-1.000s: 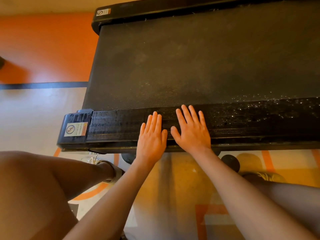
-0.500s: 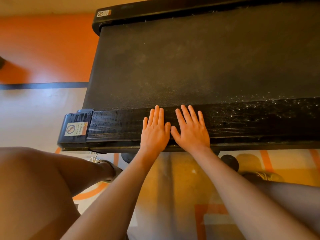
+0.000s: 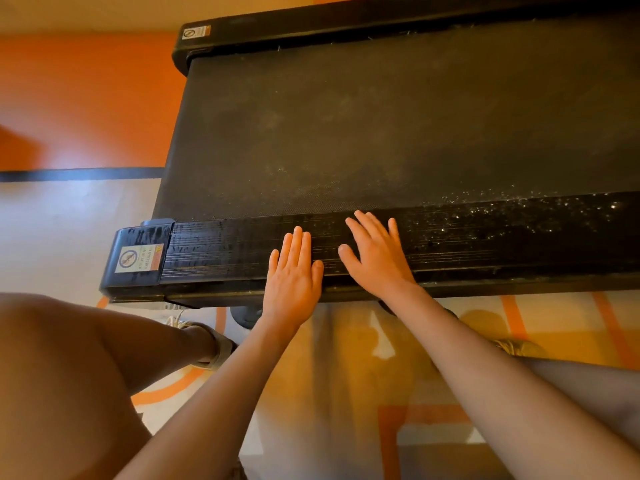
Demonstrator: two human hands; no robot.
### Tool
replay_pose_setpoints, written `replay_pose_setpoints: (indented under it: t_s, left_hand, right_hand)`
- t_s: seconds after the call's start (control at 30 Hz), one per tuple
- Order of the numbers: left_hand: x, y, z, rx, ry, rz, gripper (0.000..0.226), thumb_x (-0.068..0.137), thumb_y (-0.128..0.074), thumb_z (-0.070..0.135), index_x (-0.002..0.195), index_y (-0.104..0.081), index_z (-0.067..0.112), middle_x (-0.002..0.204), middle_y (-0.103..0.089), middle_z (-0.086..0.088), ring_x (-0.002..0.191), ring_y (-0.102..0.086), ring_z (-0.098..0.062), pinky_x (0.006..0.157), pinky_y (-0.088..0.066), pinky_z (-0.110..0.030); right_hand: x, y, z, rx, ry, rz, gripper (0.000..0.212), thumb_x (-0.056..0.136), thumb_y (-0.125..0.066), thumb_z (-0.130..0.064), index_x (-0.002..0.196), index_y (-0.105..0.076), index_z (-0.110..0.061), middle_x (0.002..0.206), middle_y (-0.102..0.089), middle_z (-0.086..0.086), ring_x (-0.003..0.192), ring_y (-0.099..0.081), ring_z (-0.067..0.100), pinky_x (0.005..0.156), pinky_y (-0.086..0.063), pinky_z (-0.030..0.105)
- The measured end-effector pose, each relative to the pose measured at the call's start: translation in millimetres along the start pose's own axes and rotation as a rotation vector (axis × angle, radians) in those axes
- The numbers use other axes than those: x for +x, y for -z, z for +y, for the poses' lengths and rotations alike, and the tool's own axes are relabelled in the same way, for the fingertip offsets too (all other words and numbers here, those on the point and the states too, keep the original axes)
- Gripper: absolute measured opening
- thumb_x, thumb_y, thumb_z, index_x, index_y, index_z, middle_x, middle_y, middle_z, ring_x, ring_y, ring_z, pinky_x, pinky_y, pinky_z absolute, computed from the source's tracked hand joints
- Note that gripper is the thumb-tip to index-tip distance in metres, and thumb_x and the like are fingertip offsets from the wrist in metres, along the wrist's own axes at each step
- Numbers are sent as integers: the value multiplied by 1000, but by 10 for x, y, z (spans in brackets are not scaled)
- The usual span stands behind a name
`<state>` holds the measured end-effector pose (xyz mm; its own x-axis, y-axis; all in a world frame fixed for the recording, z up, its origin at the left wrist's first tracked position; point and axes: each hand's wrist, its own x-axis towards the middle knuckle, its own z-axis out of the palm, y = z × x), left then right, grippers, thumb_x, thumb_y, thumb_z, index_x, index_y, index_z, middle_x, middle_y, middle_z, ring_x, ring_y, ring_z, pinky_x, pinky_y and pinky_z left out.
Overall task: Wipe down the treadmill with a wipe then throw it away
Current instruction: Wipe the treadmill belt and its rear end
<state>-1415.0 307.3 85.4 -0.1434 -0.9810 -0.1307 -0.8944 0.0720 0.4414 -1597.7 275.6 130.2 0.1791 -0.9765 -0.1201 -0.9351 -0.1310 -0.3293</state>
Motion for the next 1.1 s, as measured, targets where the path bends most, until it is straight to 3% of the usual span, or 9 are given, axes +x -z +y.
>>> replay_pose_setpoints:
  t_s: [0.1, 0.17, 0.37, 0.7, 0.93, 1.1]
  left_hand:
    - [-10, 14, 16, 7, 2, 2, 63, 110, -20, 47, 164, -3, 19, 171, 6, 1, 156, 12, -15, 122, 10, -35]
    - [-9, 23, 28, 11, 8, 7, 62, 110, -20, 46, 164, -4, 19, 171, 5, 1, 157, 11, -16, 123, 10, -35]
    - [-12, 30, 60, 22, 24, -4, 63, 110, -19, 47, 164, -3, 20, 171, 8, 3, 156, 13, -15, 124, 10, -35]
    - [456, 116, 159, 30, 30, -60, 64, 110, -21, 47, 164, -2, 19, 172, 6, -1, 158, 8, -19, 125, 4, -43]
    - [-151, -33, 146, 12, 46, -5, 62, 110, -17, 49, 164, -2, 22, 170, 10, 6, 156, 14, -12, 124, 10, -36]
    - [16, -55, 186, 34, 58, 4, 63, 110, -17, 50, 164, -4, 20, 171, 7, 2, 156, 13, -15, 122, 9, -36]
  right_hand:
    - [-68, 196, 311, -39, 33, 162, 51, 103, -39, -40, 145, -55, -16, 154, -50, 6, 147, -39, 20, 127, -14, 54]
    - [-120, 354, 657, -110, 26, 210, 48, 103, -41, -38, 140, -59, -14, 147, -55, 7, 142, -44, 22, 126, -17, 54]
    - [-290, 501, 1386, -213, -70, 137, 60, 100, -29, -46, 146, -52, -15, 153, -47, 12, 145, -38, 30, 122, -27, 55]
    - [-274, 467, 1408, -218, -77, 181, 57, 98, -34, -46, 144, -54, -18, 151, -48, 10, 143, -40, 29, 118, -35, 54]
    - [-267, 458, 1430, -215, -67, 176, 56, 99, -35, -45, 144, -54, -17, 152, -48, 10, 143, -40, 29, 118, -35, 55]
    - [-274, 437, 1458, -200, -58, 195, 54, 99, -37, -44, 143, -56, -17, 151, -50, 10, 143, -41, 29, 117, -37, 55]
